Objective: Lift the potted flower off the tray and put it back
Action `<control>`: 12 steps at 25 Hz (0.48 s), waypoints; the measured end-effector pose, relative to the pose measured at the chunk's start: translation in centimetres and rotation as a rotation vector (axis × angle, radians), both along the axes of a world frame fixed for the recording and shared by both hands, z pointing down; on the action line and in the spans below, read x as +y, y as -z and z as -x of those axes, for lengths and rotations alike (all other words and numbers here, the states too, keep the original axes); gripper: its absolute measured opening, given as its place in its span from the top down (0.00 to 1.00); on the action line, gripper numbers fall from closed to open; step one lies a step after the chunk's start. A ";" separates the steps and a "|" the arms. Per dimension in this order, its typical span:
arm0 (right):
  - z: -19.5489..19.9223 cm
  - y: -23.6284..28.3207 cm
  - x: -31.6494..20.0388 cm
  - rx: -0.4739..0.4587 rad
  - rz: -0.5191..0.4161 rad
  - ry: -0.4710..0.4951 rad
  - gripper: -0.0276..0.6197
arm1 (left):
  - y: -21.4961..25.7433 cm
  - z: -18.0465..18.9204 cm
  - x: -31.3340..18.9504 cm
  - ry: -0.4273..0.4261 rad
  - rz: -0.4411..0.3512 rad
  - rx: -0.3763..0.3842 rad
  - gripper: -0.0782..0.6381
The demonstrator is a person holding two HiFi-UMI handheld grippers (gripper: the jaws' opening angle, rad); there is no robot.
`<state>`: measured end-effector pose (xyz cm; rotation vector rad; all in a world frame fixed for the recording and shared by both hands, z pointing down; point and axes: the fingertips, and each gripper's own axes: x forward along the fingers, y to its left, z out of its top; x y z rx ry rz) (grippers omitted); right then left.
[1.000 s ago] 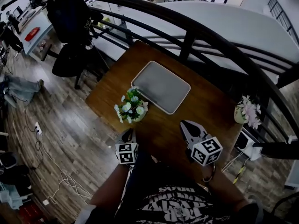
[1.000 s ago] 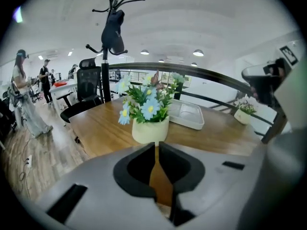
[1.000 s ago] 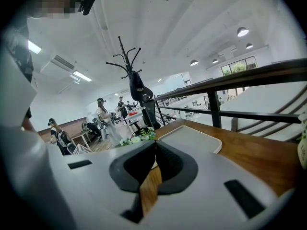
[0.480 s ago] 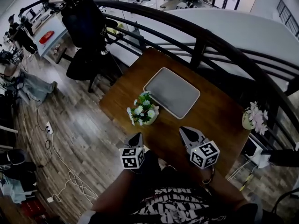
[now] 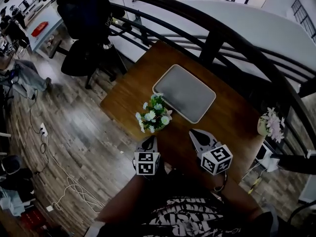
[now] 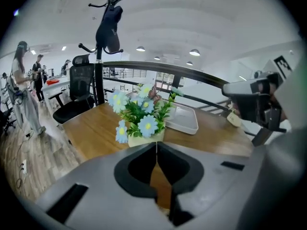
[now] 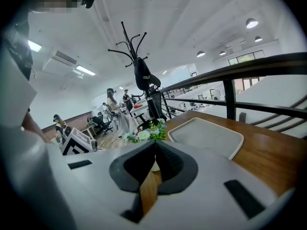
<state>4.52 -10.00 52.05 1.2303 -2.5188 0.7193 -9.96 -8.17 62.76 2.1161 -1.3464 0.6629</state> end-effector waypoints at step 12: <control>0.0 -1.1 -1.2 0.053 0.051 -0.013 0.96 | -5.8 -1.4 -2.1 -0.101 -0.070 -0.051 0.40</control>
